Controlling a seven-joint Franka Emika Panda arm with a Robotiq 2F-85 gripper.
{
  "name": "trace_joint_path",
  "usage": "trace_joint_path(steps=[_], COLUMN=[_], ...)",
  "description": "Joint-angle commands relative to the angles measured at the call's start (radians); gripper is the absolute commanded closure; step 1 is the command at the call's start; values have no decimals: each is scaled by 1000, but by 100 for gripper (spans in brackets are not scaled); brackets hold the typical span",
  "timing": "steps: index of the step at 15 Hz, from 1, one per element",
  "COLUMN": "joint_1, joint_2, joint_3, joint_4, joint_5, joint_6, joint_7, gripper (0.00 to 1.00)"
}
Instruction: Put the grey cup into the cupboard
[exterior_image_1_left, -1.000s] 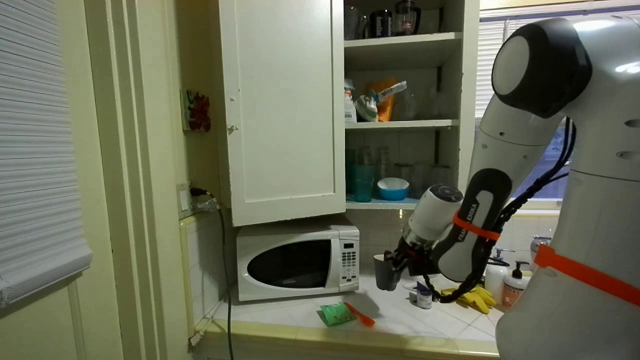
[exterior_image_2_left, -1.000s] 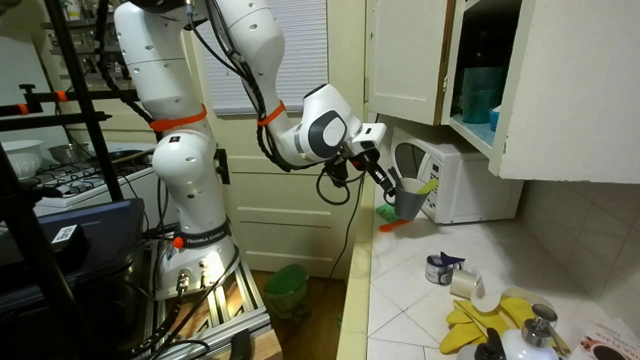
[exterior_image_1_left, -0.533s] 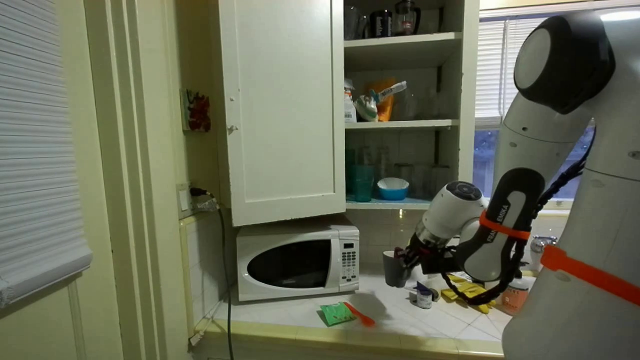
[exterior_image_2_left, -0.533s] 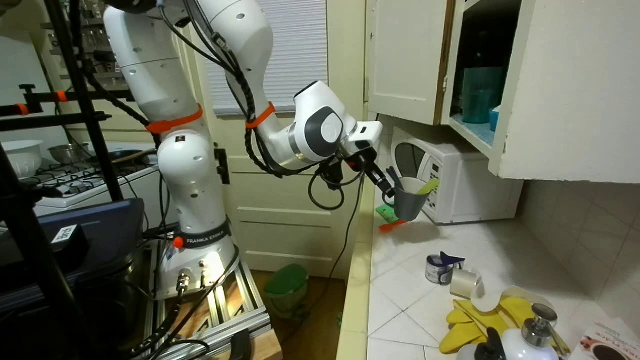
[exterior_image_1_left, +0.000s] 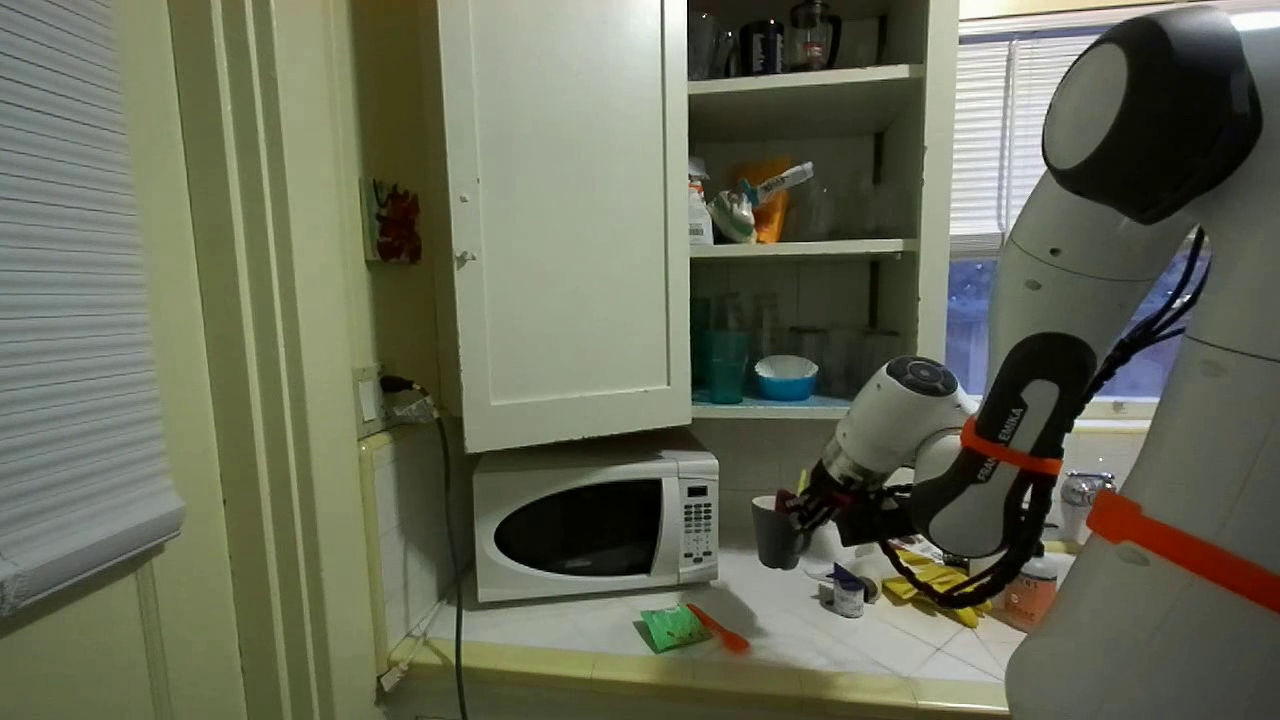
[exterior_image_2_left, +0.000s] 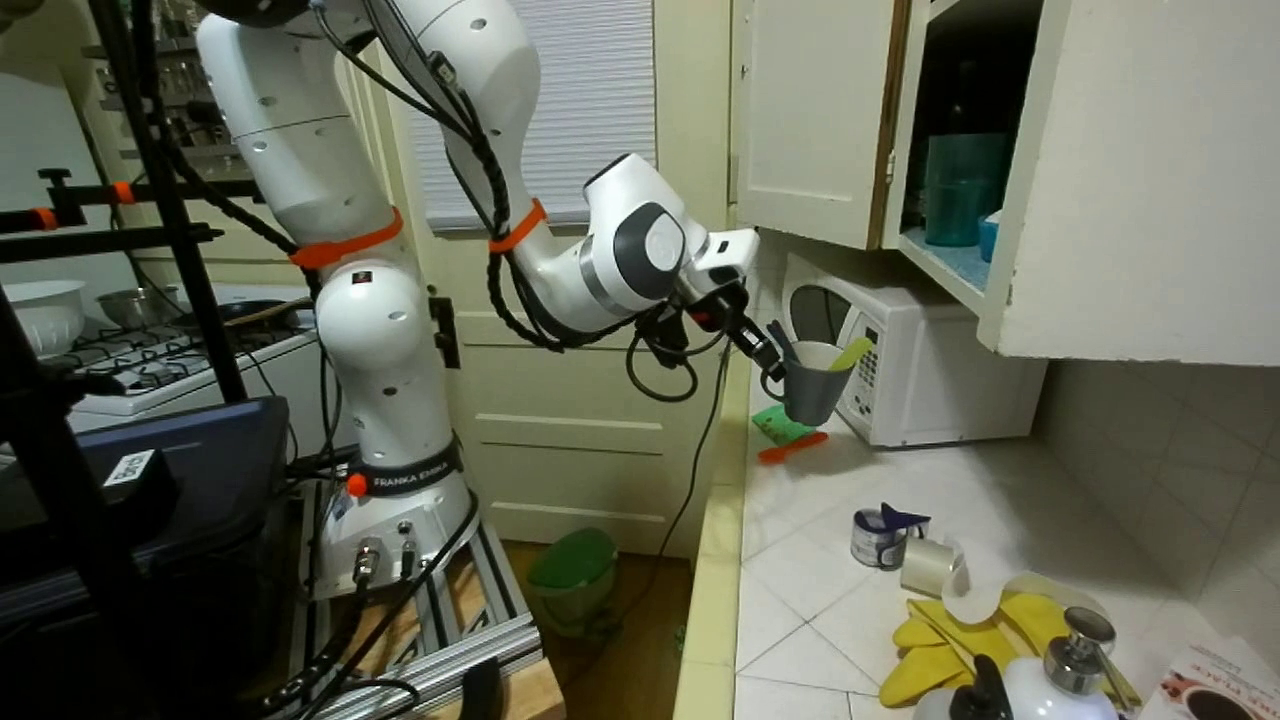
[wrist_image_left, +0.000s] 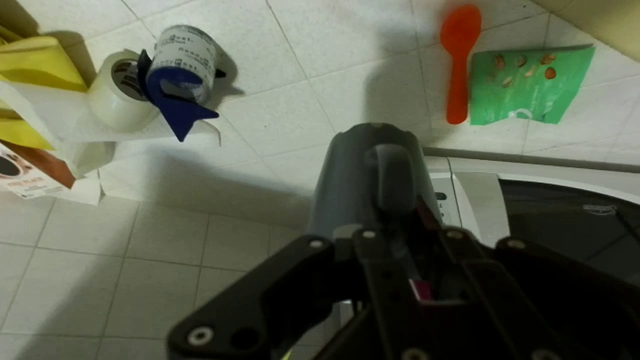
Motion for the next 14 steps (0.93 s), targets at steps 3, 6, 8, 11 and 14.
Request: trace_joint_path(steps=[3,6,8,11,14], joint_1=[-2,-14,-33,-57,-57], joint_2=[-124,-181,-244,-326,-359], joint_3=[30,38,48,45,36], joint_4=[0,1,2,-14,-5], joint_5=[-179,-246,-277,-256,-225], joint_6=[-74,-122,-145,-127,-107], joint_7=[28,27,39,38,43], gripper=[95,95,95,95,95])
